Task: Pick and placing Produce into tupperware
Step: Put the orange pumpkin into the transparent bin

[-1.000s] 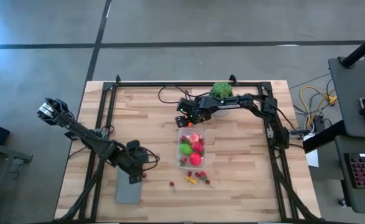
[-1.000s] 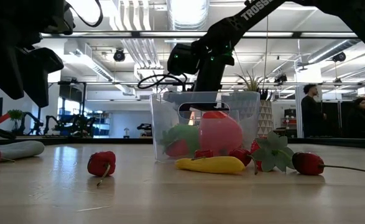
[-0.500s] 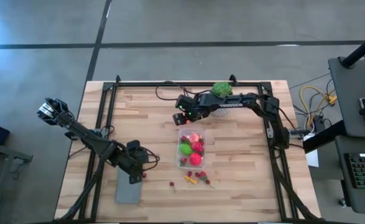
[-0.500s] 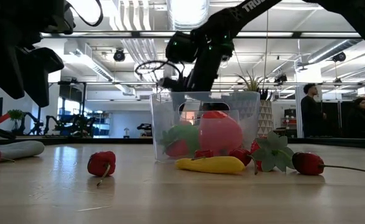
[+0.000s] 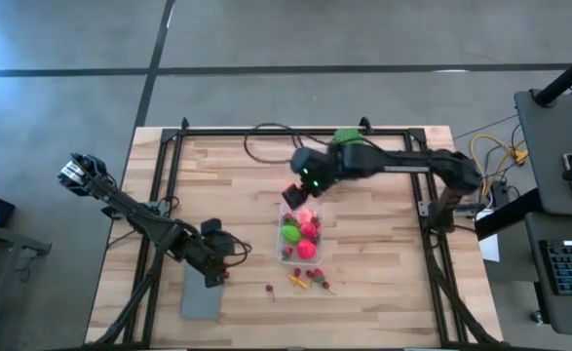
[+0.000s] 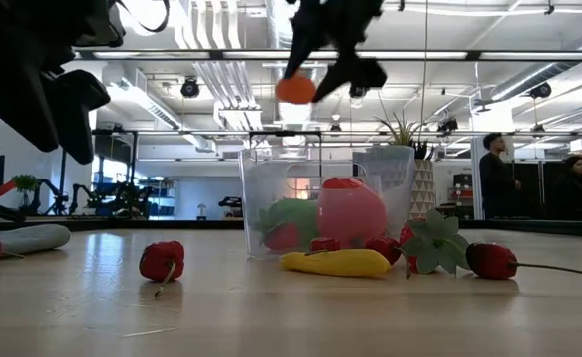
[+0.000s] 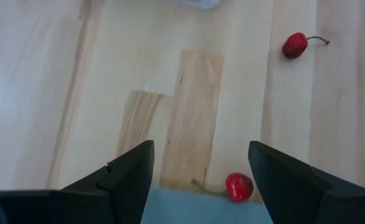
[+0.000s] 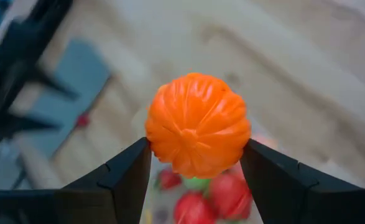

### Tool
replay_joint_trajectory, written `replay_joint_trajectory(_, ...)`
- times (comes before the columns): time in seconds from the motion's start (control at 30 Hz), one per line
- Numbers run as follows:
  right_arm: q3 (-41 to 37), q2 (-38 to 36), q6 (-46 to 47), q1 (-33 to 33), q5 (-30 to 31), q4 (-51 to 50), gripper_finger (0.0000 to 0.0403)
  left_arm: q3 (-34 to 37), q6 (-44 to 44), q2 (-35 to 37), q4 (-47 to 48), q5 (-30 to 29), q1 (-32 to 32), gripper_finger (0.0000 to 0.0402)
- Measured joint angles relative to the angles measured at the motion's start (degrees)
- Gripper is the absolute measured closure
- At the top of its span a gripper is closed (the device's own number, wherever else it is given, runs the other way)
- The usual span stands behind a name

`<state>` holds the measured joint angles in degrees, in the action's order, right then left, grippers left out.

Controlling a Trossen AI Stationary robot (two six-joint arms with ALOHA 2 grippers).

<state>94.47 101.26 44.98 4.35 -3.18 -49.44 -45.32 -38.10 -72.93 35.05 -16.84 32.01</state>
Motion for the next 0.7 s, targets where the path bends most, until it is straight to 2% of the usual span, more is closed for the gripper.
replay_joint_trajectory(0.2, -1.65, -0.18, 3.03, -5.15, 4.41, -3.84, 0.017, 0.0, 0.05, 0.0, -0.2, 0.0, 0.0, 0.0155)
replay_joint_trajectory(0.43, -2.36, 5.52, 7.92, -6.56, 4.57, -5.2, 0.017, 0.0, 0.03, 0.0, -0.38, 0.02, 0.0, 0.0155)
replay_joint_trajectory(0.7, -2.47, 7.66, 12.05, -7.24, 7.66, -7.56, 0.017, 0.0, 0.01, 0.0, -0.32, 0.29, 0.18, 0.0155)
